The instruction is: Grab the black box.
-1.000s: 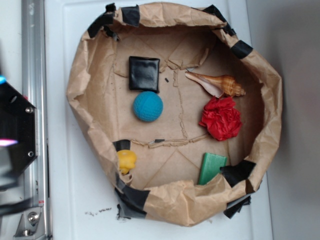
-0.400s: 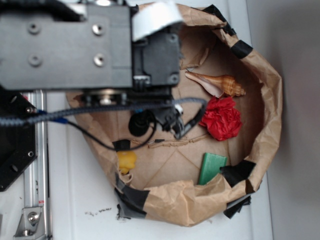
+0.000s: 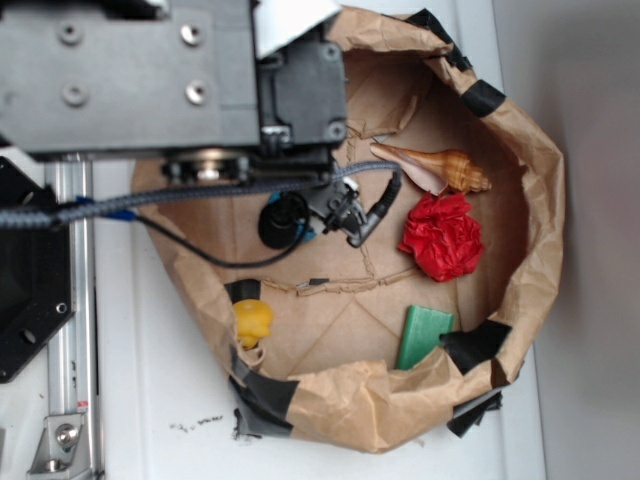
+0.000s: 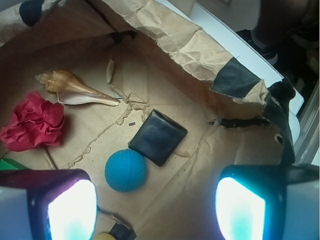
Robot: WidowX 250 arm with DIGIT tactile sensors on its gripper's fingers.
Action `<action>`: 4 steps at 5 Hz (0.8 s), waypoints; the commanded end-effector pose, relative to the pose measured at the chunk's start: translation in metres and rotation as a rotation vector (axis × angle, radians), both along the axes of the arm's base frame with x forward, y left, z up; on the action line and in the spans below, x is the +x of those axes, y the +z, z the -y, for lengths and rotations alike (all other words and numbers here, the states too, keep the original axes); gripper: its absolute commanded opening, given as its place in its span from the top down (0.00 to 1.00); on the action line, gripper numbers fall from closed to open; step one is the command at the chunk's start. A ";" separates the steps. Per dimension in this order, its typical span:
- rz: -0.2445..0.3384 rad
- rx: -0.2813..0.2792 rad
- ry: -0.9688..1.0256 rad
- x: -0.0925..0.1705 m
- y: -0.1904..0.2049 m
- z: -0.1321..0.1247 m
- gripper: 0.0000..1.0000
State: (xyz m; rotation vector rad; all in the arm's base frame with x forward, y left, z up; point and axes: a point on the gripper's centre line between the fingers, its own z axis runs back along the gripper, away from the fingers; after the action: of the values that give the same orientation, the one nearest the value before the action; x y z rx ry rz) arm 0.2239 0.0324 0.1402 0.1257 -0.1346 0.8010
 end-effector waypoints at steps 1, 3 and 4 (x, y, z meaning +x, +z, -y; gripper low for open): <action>0.007 -0.024 0.270 0.013 -0.021 -0.020 0.00; -0.055 -0.030 0.512 0.009 -0.062 -0.028 0.00; 0.002 0.014 0.542 -0.009 -0.057 -0.043 0.00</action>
State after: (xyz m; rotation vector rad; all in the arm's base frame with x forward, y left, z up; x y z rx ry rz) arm 0.2219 0.0606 0.0717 0.2046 -0.0554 1.2910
